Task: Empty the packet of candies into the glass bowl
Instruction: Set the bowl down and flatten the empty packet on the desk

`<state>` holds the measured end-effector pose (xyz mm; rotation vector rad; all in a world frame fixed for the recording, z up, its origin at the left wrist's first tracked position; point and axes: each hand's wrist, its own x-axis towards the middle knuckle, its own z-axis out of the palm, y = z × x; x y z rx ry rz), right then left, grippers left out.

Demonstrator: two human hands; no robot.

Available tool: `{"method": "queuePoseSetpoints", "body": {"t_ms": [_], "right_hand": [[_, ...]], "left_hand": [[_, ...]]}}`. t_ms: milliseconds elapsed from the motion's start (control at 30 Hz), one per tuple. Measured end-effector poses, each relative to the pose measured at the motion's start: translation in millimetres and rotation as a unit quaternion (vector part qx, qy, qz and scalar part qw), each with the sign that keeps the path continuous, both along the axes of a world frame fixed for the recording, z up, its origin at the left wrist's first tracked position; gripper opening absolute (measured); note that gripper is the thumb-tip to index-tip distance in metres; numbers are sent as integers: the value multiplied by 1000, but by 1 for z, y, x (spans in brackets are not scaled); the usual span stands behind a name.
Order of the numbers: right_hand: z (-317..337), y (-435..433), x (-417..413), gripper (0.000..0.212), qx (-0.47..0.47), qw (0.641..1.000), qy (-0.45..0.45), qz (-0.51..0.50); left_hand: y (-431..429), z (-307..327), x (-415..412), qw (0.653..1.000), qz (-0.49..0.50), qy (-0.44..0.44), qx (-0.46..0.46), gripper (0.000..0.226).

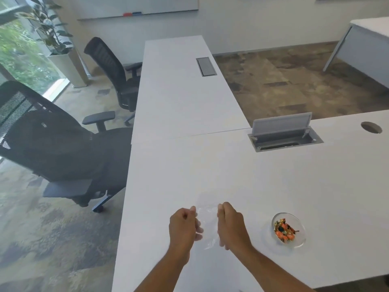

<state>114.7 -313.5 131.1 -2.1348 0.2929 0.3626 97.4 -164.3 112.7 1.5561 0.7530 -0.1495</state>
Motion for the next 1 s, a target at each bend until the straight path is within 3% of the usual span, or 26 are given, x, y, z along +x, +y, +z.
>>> {"method": "queuePoseSetpoints", "body": {"t_ms": [133, 267, 500, 600, 700, 1000], "right_hand": [[-8, 17, -7, 37, -123, 989, -59, 64], [-26, 21, -10, 38, -134, 985, -52, 94], [-65, 10, -18, 23, -161, 979, -18, 126], [-88, 3, -20, 47, -196, 966, 31, 165], [-105, -6, -24, 66, -254, 936, 74, 232], [-133, -26, -42, 72, -302, 878, 136, 345]], "left_hand": [[10, -5, -9, 992, 18, -34, 123, 38], [35, -12, -19, 973, 22, -62, 222, 38], [89, -42, -41, 982, 14, -43, 183, 28], [107, -54, -51, 989, 10, -19, 144, 25], [124, -68, -61, 985, -1, -3, 172, 26], [166, -103, -78, 976, -14, 76, 202, 21]]}}
